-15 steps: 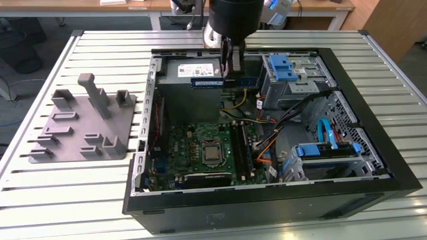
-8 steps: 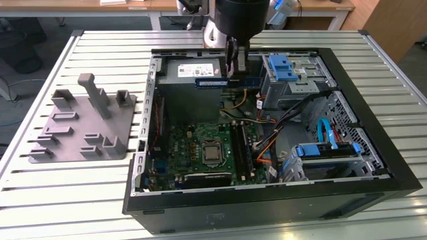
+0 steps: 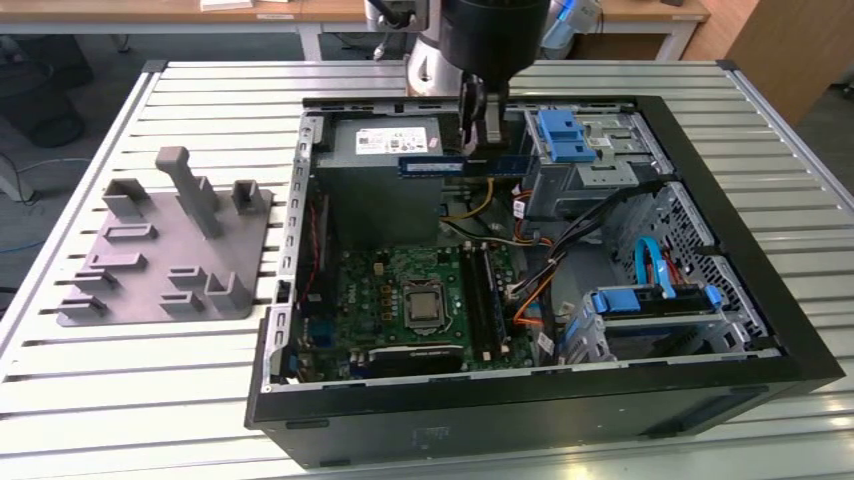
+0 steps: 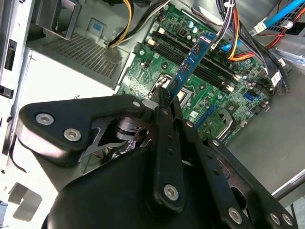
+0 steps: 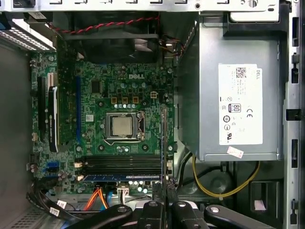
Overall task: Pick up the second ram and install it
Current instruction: 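Pick up the second ram and move it above second insertion slot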
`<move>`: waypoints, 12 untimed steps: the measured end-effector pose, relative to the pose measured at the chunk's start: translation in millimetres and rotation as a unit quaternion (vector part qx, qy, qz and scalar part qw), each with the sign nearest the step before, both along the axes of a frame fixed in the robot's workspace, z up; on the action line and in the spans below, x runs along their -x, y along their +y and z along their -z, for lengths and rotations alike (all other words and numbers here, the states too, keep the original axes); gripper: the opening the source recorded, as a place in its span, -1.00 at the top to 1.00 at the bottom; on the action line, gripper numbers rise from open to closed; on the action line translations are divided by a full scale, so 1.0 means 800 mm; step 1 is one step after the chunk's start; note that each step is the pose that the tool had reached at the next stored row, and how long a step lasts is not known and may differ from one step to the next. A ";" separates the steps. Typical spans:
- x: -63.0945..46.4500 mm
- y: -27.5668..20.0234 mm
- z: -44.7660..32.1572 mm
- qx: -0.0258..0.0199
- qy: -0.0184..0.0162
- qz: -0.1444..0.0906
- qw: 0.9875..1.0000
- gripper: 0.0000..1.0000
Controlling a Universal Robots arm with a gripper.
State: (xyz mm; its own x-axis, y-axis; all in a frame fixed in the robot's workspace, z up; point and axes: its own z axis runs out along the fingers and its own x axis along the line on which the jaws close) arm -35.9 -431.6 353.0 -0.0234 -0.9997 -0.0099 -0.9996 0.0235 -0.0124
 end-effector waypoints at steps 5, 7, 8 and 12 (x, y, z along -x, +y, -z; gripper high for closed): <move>-0.004 0.0000 0.0008 0.000 0.000 0.000 1.000 0.73; -0.005 0.0000 0.0009 0.000 0.000 0.000 1.000 0.73; -0.006 0.0000 0.0009 0.000 0.000 0.000 1.000 0.73; -0.006 -0.0001 0.0010 0.000 0.000 0.000 1.000 0.73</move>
